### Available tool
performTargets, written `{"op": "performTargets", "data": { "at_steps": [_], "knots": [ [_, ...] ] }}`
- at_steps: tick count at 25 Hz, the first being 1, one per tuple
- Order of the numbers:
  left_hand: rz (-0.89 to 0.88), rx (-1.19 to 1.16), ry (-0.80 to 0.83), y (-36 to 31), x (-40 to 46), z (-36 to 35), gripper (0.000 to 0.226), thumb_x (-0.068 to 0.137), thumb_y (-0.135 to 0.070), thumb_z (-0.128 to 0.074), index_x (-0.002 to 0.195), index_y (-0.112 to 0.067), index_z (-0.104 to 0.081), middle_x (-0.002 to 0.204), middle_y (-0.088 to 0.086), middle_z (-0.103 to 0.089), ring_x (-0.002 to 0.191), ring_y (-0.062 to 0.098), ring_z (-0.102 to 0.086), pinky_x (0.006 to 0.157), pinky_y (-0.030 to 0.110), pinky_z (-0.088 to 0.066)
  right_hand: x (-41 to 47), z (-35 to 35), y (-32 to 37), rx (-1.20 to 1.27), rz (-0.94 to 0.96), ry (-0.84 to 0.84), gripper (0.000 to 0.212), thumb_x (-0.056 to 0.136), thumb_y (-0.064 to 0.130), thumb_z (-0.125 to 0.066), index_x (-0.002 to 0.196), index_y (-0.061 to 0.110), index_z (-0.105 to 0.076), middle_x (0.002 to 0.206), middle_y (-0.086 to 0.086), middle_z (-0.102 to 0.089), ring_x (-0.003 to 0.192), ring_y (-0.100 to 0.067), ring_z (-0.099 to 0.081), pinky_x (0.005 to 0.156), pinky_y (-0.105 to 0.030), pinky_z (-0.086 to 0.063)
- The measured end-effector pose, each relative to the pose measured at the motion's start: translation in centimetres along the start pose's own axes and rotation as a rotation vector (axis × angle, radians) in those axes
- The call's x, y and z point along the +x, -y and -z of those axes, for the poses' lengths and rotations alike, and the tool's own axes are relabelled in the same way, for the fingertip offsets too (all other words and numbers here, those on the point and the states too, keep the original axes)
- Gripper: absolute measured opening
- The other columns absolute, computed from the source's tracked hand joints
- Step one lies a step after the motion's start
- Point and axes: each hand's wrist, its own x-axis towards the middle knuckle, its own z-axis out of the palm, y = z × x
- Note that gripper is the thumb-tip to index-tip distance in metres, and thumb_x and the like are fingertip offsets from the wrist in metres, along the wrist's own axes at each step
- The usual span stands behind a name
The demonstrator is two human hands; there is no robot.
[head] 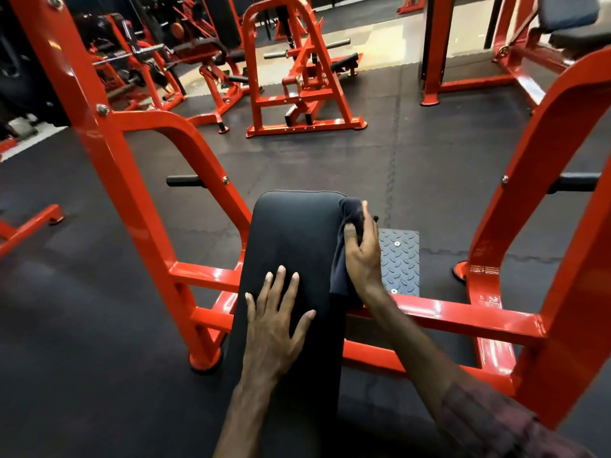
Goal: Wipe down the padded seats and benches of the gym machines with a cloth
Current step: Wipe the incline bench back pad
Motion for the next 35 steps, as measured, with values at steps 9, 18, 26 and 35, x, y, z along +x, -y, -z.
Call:
{"op": "performTargets", "data": {
  "at_steps": [9,18,26,35],
  "knots": [
    [0.089,-0.084,-0.117,1.1,3.2,0.4,0.073,0.103,-0.059,-0.049,0.166,-0.029,-0.029,0.177,-0.009,-0.011,0.164,0.017,-0.006,0.122,0.07,-0.023,3.6,0.7,1.1,-0.051,-0.05,0.101,0.051,0.11,0.032,-0.05,0.159,0.026,-0.041,0.162,0.004,-0.044,0.149,-0.01,-0.04,0.125,-0.035,-0.033],
    [0.154,-0.105,-0.244,0.6,4.3,-0.4,0.066,0.103,-0.057,-0.051,0.163,-0.033,-0.037,0.174,-0.013,-0.021,0.162,0.015,-0.014,0.124,0.065,-0.025,10.1,2.3,5.3,-0.556,0.133,0.439,0.033,0.104,0.055,-0.051,0.127,0.035,-0.063,0.125,0.005,-0.072,0.12,-0.021,-0.064,0.097,-0.037,-0.049],
    [0.177,-0.087,-0.295,0.5,4.2,-1.3,0.066,0.101,-0.058,-0.051,0.162,-0.036,-0.038,0.173,-0.014,-0.023,0.162,0.014,-0.017,0.124,0.063,-0.025,15.0,0.0,7.6,-0.898,0.19,0.75,0.046,0.095,0.073,-0.044,0.107,0.033,-0.063,0.115,0.001,-0.072,0.108,-0.027,-0.065,0.093,-0.045,-0.052],
    [0.22,-0.109,-0.368,0.4,4.2,-1.3,0.062,0.102,-0.051,-0.054,0.16,-0.032,-0.043,0.172,-0.008,-0.029,0.16,0.017,-0.023,0.123,0.059,-0.03,16.0,-8.7,9.6,-1.095,0.367,0.921,0.046,0.103,0.06,-0.047,0.117,0.019,-0.062,0.128,-0.015,-0.069,0.116,-0.038,-0.063,0.091,-0.042,-0.049]
  ]
}}
